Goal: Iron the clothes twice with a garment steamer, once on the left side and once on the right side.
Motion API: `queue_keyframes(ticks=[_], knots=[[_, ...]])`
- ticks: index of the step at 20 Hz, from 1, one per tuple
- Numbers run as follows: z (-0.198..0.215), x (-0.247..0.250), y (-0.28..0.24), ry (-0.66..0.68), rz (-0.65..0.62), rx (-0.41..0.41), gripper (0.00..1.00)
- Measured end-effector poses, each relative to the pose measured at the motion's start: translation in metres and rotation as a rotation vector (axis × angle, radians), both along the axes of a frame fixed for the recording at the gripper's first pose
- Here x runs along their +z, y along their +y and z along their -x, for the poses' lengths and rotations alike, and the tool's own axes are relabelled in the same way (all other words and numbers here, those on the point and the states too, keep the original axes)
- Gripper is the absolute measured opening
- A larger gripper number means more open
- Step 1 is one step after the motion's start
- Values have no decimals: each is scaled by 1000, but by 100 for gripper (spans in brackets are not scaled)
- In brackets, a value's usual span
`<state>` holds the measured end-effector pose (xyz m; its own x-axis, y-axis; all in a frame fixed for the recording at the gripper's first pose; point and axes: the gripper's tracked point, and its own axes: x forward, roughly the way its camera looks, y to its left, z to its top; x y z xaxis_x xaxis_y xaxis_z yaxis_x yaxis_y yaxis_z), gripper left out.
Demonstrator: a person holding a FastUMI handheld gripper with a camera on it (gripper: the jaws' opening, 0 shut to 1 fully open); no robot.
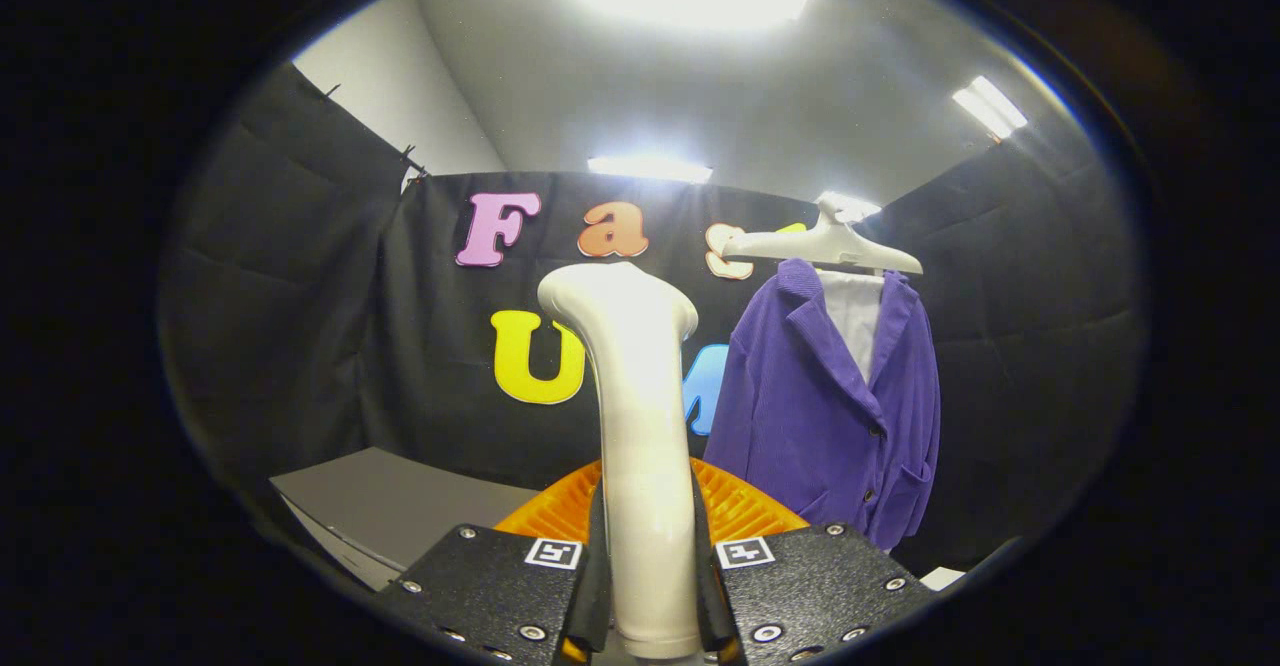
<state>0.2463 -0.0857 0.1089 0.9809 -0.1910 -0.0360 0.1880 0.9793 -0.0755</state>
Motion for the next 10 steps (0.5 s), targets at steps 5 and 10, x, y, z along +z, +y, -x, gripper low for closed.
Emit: queue_keyframes(ticks=[5, 10], knots=[[-21, 7, -42, -29, 10, -67, 34], [-46, 17, -81, -61, 18, -129, 34]])
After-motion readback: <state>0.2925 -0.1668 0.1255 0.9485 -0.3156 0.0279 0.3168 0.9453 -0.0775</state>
